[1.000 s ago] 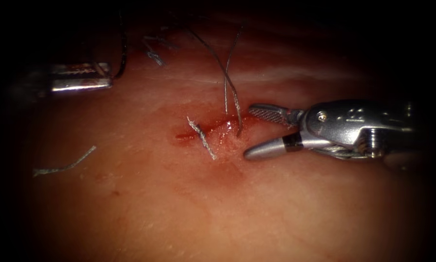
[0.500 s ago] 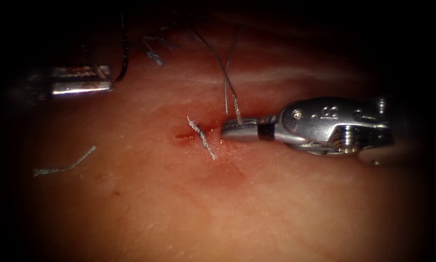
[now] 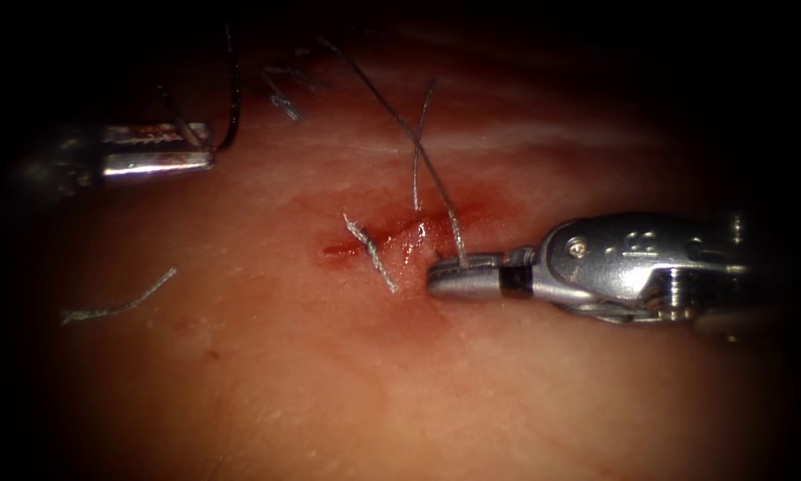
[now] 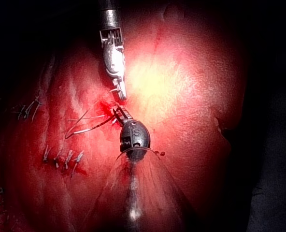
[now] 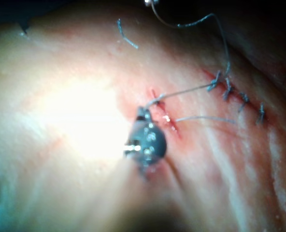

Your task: Wound Closure

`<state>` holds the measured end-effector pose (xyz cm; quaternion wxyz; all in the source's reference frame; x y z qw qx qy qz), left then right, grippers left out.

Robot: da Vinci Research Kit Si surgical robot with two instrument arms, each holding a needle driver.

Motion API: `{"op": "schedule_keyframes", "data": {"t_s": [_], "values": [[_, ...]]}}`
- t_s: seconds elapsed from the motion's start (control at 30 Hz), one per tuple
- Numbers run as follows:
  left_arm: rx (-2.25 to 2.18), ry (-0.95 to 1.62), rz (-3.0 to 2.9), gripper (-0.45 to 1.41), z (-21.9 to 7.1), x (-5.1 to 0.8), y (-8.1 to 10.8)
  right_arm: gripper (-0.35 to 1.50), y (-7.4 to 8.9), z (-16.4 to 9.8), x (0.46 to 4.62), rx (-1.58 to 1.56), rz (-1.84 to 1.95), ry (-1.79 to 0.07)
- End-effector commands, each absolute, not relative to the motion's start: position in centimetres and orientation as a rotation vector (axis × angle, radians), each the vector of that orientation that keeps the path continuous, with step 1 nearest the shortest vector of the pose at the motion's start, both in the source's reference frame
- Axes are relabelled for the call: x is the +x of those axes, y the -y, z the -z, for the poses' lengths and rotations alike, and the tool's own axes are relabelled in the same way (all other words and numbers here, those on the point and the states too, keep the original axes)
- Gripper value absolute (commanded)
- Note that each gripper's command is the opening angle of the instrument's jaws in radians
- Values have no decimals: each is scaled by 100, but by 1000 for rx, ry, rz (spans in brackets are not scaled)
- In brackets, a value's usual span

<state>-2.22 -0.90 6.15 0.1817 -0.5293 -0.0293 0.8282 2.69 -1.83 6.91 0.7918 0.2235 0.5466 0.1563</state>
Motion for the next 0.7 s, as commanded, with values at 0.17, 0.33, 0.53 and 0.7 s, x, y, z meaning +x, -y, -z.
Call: {"op": "schedule_keyframes", "data": {"t_s": [0.17, 0.33, 0.53, 0.7], "values": [[-1498, 88, -2338, -45, -620, -227, 96, -35, 187, -692, 277, 484, -336, -1178], [-1575, 157, -2332, -45, -616, -229, 106, 145, 189, -689, 277, 435, -367, -1164], [-1754, 282, -2257, -45, -606, -235, 122, 146, 194, -680, 253, 449, -353, -1169], [-1859, 416, -2192, -45, -596, -235, 135, 146, 192, -675, 232, 449, -351, -1163]]}}
